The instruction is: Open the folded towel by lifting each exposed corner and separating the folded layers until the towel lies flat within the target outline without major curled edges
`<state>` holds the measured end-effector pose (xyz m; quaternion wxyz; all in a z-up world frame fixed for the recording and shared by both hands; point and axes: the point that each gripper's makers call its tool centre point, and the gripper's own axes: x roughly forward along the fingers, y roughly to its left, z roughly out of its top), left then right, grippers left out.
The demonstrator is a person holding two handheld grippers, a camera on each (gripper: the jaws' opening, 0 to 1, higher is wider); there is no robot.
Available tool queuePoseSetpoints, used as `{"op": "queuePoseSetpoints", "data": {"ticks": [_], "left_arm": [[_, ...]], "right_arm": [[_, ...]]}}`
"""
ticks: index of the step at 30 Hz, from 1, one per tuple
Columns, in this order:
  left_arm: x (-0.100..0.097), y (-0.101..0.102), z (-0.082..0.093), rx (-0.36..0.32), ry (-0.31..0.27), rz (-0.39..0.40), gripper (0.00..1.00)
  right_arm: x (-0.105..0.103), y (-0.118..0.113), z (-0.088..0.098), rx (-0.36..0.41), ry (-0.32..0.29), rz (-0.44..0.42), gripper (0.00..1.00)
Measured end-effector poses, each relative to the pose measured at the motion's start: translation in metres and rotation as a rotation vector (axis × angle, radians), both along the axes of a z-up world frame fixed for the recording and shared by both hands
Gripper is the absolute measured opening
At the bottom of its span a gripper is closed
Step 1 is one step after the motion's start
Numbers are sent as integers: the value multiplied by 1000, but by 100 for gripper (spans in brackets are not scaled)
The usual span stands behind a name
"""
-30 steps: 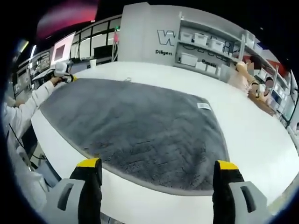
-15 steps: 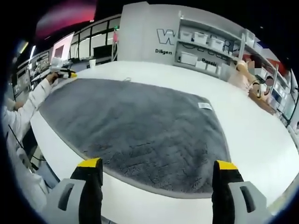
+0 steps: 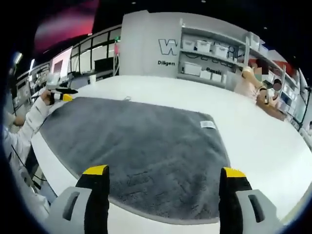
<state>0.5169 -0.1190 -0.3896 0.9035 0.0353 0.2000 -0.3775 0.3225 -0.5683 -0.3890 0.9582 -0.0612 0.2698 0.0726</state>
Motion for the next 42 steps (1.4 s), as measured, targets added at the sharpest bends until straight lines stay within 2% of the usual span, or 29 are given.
{"op": "queuePoseSetpoints", "data": {"ticks": [2, 4, 5, 7, 9, 14, 15, 17, 20, 22, 25, 30, 33, 36, 38, 42], "left_arm": [[-7, -5, -3, -3, 29, -34, 97], [-7, -12, 1, -30, 3, -53, 94], [-9, -16, -1, -27, 14, -61, 92], [-18, -24, -9, -8, 33, -100, 95], [-22, -28, -15, 12, 55, -105, 98], [-17, -28, -19, 104, -10, -117, 97], [-16, -26, -20, 114, -9, -110, 97], [-13, -22, -22, 107, 9, -88, 98], [-17, -27, -22, 76, 29, -106, 97], [-20, -31, -24, 79, 33, -120, 97], [-20, -32, -26, 112, 21, -124, 96], [-23, -34, -29, 125, 25, -136, 95], [-24, -35, -32, 130, 29, -146, 95], [-23, -35, -33, 139, 22, -146, 94], [-23, -34, -34, 143, 23, -145, 94], [-22, -33, -35, 144, 27, -140, 93]], "right_arm": [[6, -8, 4, -28, 5, 2, 93], [15, -17, 10, -32, -10, -11, 93], [22, -23, 13, -23, -20, -16, 92], [33, -31, 18, -9, -27, -25, 92], [45, -36, 19, 11, -24, -24, 92], [74, -47, 19, 5, -15, -35, 89], [80, -50, 19, 5, -15, -40, 88], [98, -58, 22, 8, -22, -66, 88], [120, -68, 27, -12, -43, -95, 88], [136, -73, 32, -23, -63, -110, 80], [155, -73, 35, -54, -82, -82, 65], [182, -81, 34, -131, -75, -48, 38], [200, -90, 26, -129, -48, -49, 26], [211, -96, 12, -143, 4, -35, 19], [216, -103, -1, -156, 62, -35, 18], [224, -107, -8, -146, 76, -38, 15]]}}
